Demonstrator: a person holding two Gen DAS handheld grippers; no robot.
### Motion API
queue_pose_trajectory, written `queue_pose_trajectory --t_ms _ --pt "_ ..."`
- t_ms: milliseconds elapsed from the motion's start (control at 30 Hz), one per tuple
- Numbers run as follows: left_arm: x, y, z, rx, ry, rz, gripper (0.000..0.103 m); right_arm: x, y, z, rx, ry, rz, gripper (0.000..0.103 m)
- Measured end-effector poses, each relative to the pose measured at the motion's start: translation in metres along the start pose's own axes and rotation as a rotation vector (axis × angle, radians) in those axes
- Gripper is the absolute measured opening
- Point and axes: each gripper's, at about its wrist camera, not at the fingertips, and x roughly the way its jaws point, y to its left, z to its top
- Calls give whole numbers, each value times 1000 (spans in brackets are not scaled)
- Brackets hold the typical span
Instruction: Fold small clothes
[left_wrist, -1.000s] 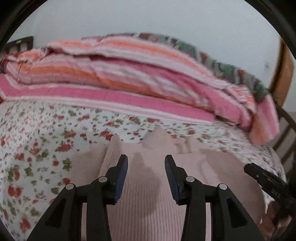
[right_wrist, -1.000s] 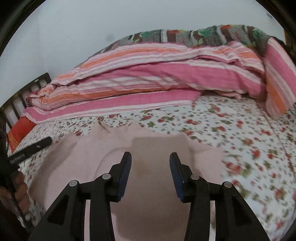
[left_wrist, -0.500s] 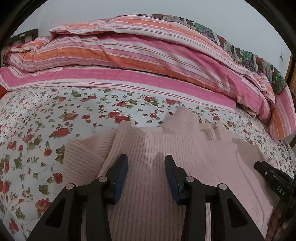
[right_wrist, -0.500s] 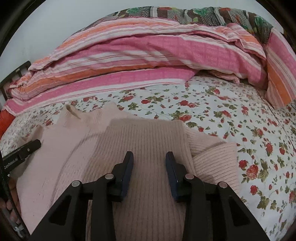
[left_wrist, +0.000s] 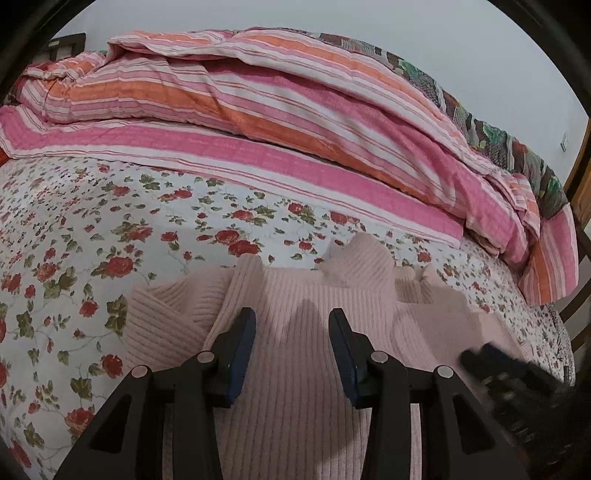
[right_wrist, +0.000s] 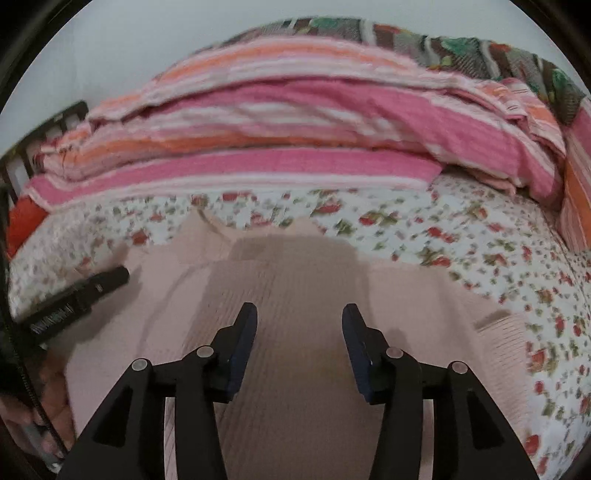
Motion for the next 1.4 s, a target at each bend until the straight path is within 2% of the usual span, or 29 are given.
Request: queue_pose_trajectory --t_ms 67,300,333,400,733,867,1133,1400 --pt "-3 3 2 -6 -13 -1 39 7 2 -3 2 28 -3 47" --pt "-12 12 10 -43 -55 -11 42 7 14 16 -9 24 -2 47" --pt "-13 12 10 -44 -60 -8 44 10 18 18 -13 36 -8 47" --pt "-14 13 11 -45 -70 -5 61 17 23 21 -16 61 -15 47" --pt "-26 26 19 -80 -135 -31 61 37 30 28 -33 108 -54 47" --pt "-26 34 24 -92 -145 -6 61 43 27 32 -34 123 -60 47" --pt "-23 58 30 -177 -120 -18 61 60 24 38 -36 163 -68 48" --pt "-23 47 28 -111 -114 -15 61 64 21 39 -31 156 -58 49"
